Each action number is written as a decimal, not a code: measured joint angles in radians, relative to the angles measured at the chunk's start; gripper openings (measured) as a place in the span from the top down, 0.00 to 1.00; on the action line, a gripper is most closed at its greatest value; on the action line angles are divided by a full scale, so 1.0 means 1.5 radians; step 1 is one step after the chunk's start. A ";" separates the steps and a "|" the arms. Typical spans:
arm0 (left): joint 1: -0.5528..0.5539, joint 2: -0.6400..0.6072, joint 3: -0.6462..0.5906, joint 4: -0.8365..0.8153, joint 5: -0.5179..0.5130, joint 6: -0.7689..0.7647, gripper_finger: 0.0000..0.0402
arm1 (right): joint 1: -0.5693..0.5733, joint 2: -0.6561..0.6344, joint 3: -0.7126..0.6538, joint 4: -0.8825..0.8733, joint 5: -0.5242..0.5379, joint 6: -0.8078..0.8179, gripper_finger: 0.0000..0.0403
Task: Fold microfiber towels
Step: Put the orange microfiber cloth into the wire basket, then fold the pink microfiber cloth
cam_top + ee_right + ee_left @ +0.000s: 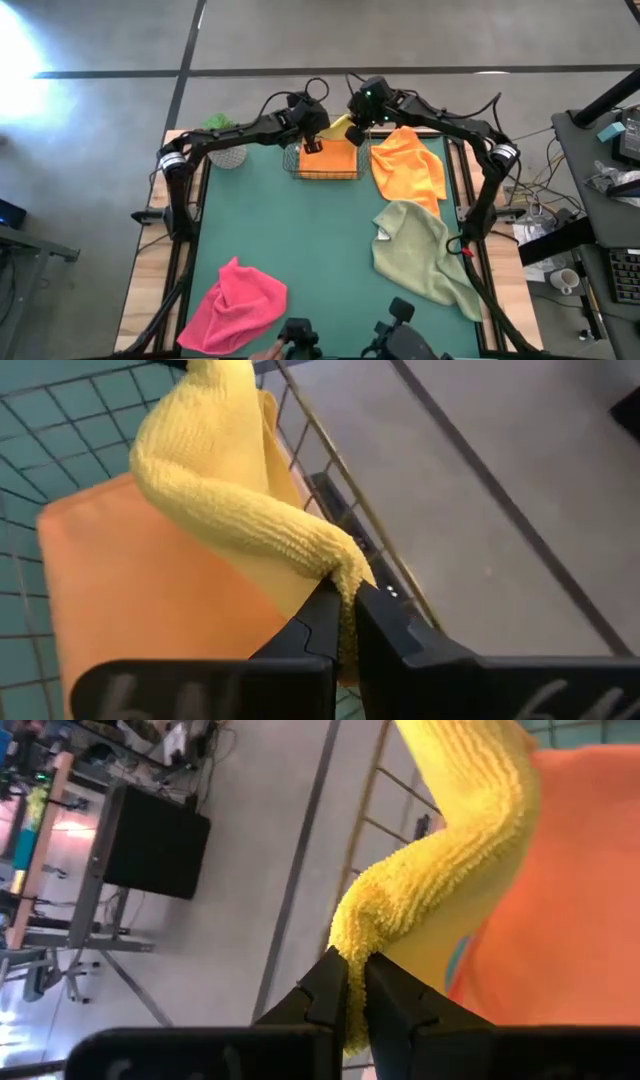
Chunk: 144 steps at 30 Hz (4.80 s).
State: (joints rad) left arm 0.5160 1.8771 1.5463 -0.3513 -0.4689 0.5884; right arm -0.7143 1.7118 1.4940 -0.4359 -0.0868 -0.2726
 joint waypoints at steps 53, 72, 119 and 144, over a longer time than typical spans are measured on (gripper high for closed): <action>-0.015 -0.028 0.116 -0.321 0.205 -0.161 0.61 | 0.024 0.031 -0.027 -0.165 -0.210 0.060 0.86; -0.022 -0.152 0.081 -0.499 0.193 -0.275 0.61 | 0.021 -0.020 0.061 -0.274 -0.210 0.035 0.55; -0.511 -0.476 -0.538 -0.376 0.475 -0.617 0.61 | 0.432 -0.036 0.036 -0.230 -0.125 0.372 0.61; -0.546 -0.469 -0.646 -0.320 0.559 -0.667 0.61 | 0.510 -0.035 0.031 -0.211 -0.074 0.374 0.61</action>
State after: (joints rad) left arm -0.3035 1.1730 0.5777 -0.8317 0.3694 -0.4120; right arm 0.0502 1.6588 1.5398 -0.7520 -0.1977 0.2886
